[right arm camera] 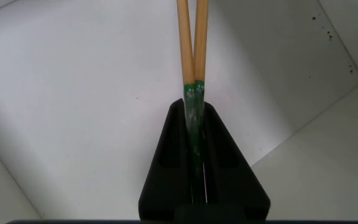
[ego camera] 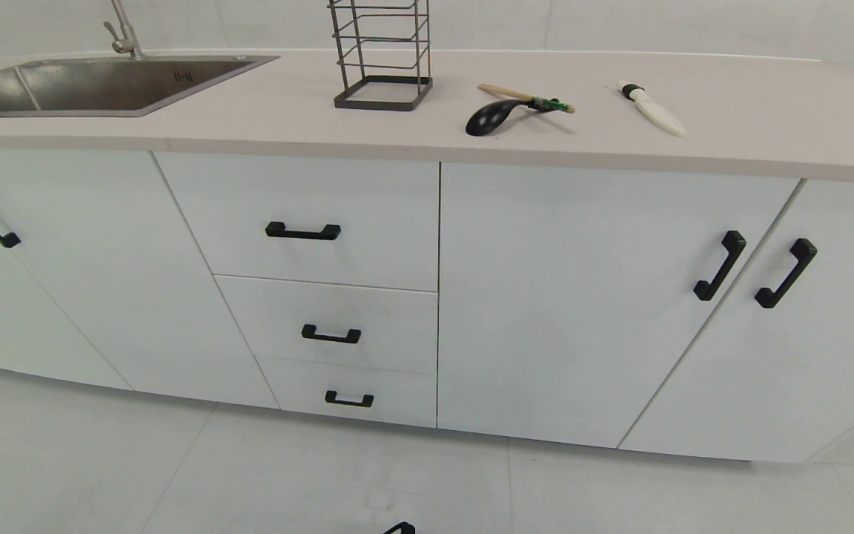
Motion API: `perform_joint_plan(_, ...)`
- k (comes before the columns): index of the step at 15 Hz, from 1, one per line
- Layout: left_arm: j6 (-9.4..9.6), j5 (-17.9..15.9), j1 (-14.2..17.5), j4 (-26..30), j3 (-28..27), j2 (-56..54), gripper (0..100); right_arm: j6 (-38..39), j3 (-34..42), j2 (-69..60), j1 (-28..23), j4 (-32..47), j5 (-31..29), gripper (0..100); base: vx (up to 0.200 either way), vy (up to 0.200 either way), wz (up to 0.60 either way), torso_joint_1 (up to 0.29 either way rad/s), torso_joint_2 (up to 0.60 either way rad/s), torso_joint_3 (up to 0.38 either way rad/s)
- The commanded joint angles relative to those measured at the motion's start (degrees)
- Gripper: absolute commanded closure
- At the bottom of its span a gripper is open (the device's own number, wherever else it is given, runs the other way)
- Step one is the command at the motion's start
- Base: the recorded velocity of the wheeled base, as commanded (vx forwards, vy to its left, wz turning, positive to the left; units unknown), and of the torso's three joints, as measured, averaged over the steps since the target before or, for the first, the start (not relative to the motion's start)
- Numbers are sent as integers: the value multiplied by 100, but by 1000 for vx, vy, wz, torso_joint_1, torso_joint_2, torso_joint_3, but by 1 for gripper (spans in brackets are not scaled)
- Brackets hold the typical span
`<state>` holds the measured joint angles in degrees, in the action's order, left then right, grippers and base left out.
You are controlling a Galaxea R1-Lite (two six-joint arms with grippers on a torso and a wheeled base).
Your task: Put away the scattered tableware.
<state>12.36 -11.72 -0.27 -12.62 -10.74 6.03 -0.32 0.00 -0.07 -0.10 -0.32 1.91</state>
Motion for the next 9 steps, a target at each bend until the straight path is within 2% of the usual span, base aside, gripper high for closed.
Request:
perform_joint_plan(1,1040,-991,-70,-505,-1431,2051,0,-3,0,7,1,-3,2,100,0,0,0,0,0,0)
perform_joint_plan(2,1374,-1254,-123,-487,-1431,2288,0,-3,0,7,1,-3,2,100,0,0,0,0,0,0)
perform_joint_plan(3,2587,-1878,-334,-312,-1413,3062,0,-3,0,7,1,-3,2,100,0,0,0,0,0,0)
perform_joint_plan(4,3097,-1931,-386,-92,-1448,3404,0,-3,0,7,1,-3,2,100,0,0,0,0,0,0)
perform_joint_plan(5,3844,-1949,-650,392,-1563,4011,0,-3,0,7,1,-3,2,100,0,0,0,0,0,0)
perform_joint_plan(6,4292,-1913,-896,682,-1686,4459,0,-3,0,7,1,-3,2,100,0,0,0,0,0,0)
perform_joint_plan(7,4784,-1782,-984,893,-1862,4837,0,-3,0,7,1,-3,2,100,0,0,0,0,0,0)
perform_joint_plan(8,5180,-1518,-1054,989,-1958,5057,0,-3,0,7,1,-3,2,100,0,0,0,0,0,0)
perform_joint_plan(9,5602,-1131,-1335,1130,-2072,5303,0,-3,0,7,1,-3,2,100,0,0,0,0,0,0)
